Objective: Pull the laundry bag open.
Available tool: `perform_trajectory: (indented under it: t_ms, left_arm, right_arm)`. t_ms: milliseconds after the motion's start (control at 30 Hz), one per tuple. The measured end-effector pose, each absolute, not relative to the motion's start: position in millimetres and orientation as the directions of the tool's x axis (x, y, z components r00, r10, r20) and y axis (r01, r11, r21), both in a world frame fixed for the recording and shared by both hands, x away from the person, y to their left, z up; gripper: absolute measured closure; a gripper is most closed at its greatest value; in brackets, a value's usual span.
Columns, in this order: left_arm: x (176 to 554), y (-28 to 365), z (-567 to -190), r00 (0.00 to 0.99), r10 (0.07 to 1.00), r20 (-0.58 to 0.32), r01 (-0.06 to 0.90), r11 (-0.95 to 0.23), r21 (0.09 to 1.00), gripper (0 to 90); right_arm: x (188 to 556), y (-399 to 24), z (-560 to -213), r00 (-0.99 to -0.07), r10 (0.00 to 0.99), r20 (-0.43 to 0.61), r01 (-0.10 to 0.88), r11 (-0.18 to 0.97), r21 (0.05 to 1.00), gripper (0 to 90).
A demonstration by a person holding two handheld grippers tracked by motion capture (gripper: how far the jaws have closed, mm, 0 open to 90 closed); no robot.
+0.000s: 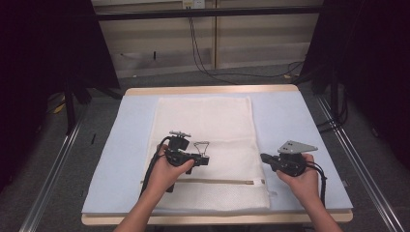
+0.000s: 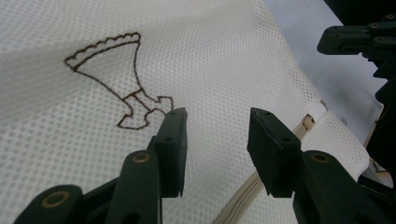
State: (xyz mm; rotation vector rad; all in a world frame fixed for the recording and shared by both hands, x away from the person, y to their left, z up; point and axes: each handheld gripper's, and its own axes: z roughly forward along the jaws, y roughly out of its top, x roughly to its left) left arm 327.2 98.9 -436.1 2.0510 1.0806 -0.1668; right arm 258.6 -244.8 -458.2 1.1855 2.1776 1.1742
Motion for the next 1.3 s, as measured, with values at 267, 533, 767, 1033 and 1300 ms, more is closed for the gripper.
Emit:
perform_trajectory:
  t_ms: [267, 533, 767, 1033, 1300]
  left_arm:
    - [322.6, 84.8, -437.6, 0.638, 0.63, -0.443, 0.742, -0.348, 0.574, 57.8]
    - [314.5, 64.1, -436.5, 0.654, 0.583, -0.482, 0.746, -0.389, 0.541, 55.7]
    - [312.4, 58.1, -438.2, 0.658, 0.567, -0.496, 0.748, -0.417, 0.517, 54.9]
    - [310.7, 50.1, -440.5, 0.66, 0.547, -0.516, 0.75, -0.432, 0.501, 54.4]
    - [307.7, 38.4, -444.8, 0.652, 0.522, -0.55, 0.758, -0.445, 0.477, 54.6]
  right_arm:
    - [244.6, -249.4, -466.7, -0.574, 0.817, 0.045, 0.503, 0.309, 0.807, 90.0]
    - [242.4, -243.9, -467.0, -0.59, 0.806, 0.042, 0.486, 0.314, 0.816, 90.0]
    - [240.6, -241.5, -471.8, -0.598, 0.801, 0.038, 0.497, 0.333, 0.801, 90.0]
    - [240.9, -238.3, -473.5, -0.606, 0.795, 0.03, 0.493, 0.346, 0.798, 90.0]
    - [237.8, -234.3, -473.5, -0.623, 0.781, 0.033, 0.49, 0.357, 0.795, 90.0]
